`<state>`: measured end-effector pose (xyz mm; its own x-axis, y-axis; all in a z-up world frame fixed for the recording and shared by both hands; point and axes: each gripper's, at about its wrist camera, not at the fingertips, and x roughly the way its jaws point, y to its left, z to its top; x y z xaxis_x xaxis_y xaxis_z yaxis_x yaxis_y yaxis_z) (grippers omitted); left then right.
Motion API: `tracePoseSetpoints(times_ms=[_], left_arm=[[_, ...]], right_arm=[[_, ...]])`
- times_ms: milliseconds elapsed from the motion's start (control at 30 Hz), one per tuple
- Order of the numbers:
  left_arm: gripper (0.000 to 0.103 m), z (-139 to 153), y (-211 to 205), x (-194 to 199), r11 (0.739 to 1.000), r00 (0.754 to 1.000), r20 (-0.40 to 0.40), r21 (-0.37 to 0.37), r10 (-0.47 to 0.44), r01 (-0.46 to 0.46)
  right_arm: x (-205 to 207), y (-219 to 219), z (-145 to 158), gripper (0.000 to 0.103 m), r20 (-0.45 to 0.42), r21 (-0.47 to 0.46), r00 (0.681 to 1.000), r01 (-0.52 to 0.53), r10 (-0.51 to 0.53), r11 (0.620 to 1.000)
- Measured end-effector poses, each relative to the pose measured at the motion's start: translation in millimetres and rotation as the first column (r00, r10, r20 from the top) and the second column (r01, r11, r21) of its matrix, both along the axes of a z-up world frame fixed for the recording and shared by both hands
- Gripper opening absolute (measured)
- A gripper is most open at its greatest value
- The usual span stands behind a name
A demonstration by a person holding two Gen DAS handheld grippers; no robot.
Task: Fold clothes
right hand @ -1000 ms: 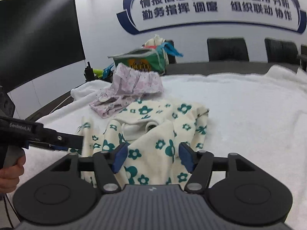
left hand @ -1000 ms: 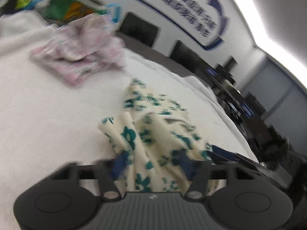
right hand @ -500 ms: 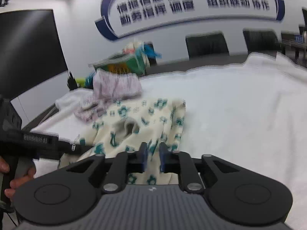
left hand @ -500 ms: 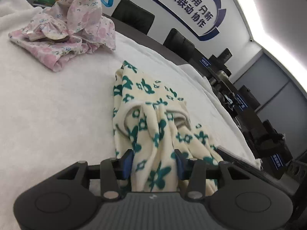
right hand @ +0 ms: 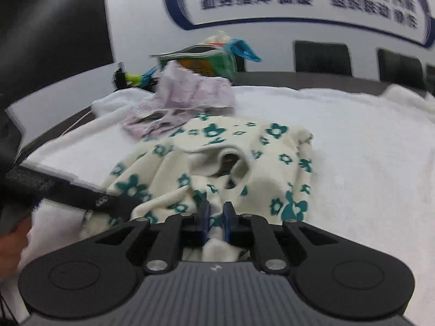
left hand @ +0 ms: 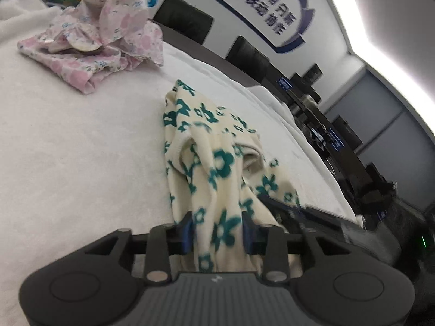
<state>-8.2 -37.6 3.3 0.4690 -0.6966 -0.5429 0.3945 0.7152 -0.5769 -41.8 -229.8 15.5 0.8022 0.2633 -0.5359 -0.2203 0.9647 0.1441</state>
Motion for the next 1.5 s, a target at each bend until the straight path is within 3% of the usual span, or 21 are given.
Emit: tracePoseSetpoints(times_ms=[100, 267, 400, 467, 533, 600, 667, 733, 800, 867, 900, 967, 1033, 1100, 1167, 1233, 1300, 1367, 1400, 1433, 1500], left_arm=[[0.054, 7, 14, -21, 0.998, 0.997, 0.057, 0.026, -0.057, 0.056], [0.069, 14, 27, -48, 0.992, 0.978, 0.171, 0.067, -0.119, 0.109], [0.067, 16, 12, -41, 0.992, 0.969, 0.216, 0.065, -0.118, 0.107], [0.058, 16, 1, -34, 0.991, 0.968, 0.217, 0.071, -0.129, 0.116], [0.042, 13, -8, -31, 0.986, 0.973, 0.183, 0.114, -0.138, 0.118], [0.044, 14, -7, -35, 0.985, 0.974, 0.193, 0.147, -0.121, 0.093], [0.053, 20, 2, -38, 0.99, 0.973, 0.216, 0.135, -0.08, 0.052], [0.065, 29, 10, -36, 0.994, 0.967, 0.253, 0.108, -0.018, -0.009], [0.065, 34, 1, -27, 0.995, 0.965, 0.261, 0.098, -0.022, -0.004], [0.065, 33, -21, -15, 0.992, 0.967, 0.247, 0.12, -0.065, 0.036], [0.064, 30, -33, -9, 0.988, 0.97, 0.232, 0.149, -0.07, 0.035], [0.05, 23, -52, 2, 0.98, 0.979, 0.196, 0.201, -0.05, 0.01], [0.028, 18, -58, 5, 0.98, 0.985, 0.169, 0.197, -0.042, 0.008], [0.014, 20, -52, 4, 0.99, 0.986, 0.162, 0.142, -0.046, 0.023], [0.014, 18, -43, 7, 0.997, 0.989, 0.142, 0.075, -0.033, 0.023], [0.017, 9, -41, 18, 0.998, 0.995, 0.096, 0.062, 0.003, -0.009], [0.02, 2, -38, 23, 0.999, 0.998, 0.063, 0.043, 0.019, -0.022], [0.029, 5, -32, 20, 0.999, 0.997, 0.066, 0.017, 0.028, -0.029], [0.039, 6, -29, 19, 0.999, 0.997, 0.067, 0.003, 0.032, -0.032], [0.049, 9, -27, 16, 0.999, 0.996, 0.079, 0.003, 0.046, -0.046], [0.052, 20, -24, 11, 0.995, 0.986, 0.139, 0.031, 0.092, -0.097]], right_arm=[[-2, 0, 8, 0.013, 0.019, 0.008, 1.0, 0.009, -0.009, 1.0], [-33, -14, 36, 0.019, 0.149, -0.006, 0.989, -0.014, 0.015, 1.0], [-29, -6, 30, 0.019, 0.111, -0.01, 0.99, -0.091, 0.091, 0.996], [-15, 6, 15, 0.019, 0.061, -0.034, 0.993, -0.095, 0.097, 0.995], [-7, 9, 6, 0.02, 0.029, -0.034, 0.995, -0.092, 0.093, 0.995], [-4, 6, 4, 0.021, 0.019, -0.016, 0.996, -0.083, 0.083, 0.996], [-25, -10, 24, 0.025, 0.108, 0.008, 0.991, -0.085, 0.083, 0.996], [-41, -27, 35, 0.043, 0.155, 0.015, 0.987, -0.051, 0.048, 0.999], [-50, -41, 41, 0.044, 0.17, 0.021, 0.985, 0.001, -0.004, 1.0], [-35, -41, 27, 0.044, 0.116, -0.001, 0.993, 0.033, -0.033, 0.999], [-28, -40, 19, 0.044, 0.09, -0.015, 0.995, 0.047, -0.046, 0.999], [-15, -35, 2, 0.042, 0.046, -0.039, 0.998, 0.046, -0.044, 0.998], [-10, -34, -3, 0.007, 0.03, -0.012, 0.999, 0.033, -0.033, 0.999], [-9, -36, 0, 0.005, 0.032, 0.035, 0.999, 0.018, -0.019, 0.999], [-8, -45, 0, 0.005, 0.013, 0.119, 1.0, -0.001, -0.001, 0.993], [-2, -55, -6, 0.006, -0.035, 0.169, 0.999, 0.017, -0.011, 0.985], [6, -61, -14, 0.017, -0.084, 0.17, 0.996, 0.056, -0.042, 0.984], [-6, -61, -6, 0.03, -0.018, 0.131, 0.998, 0.055, -0.053, 0.99], [-12, -61, -2, 0.047, 0.015, 0.111, 0.998, 0.056, -0.058, 0.992], [-18, -60, 3, 0.054, 0.048, 0.091, 0.997, 0.057, -0.062, 0.994], [-30, -60, 11, 0.054, 0.114, 0.052, 0.991, 0.064, -0.07, 0.997]])
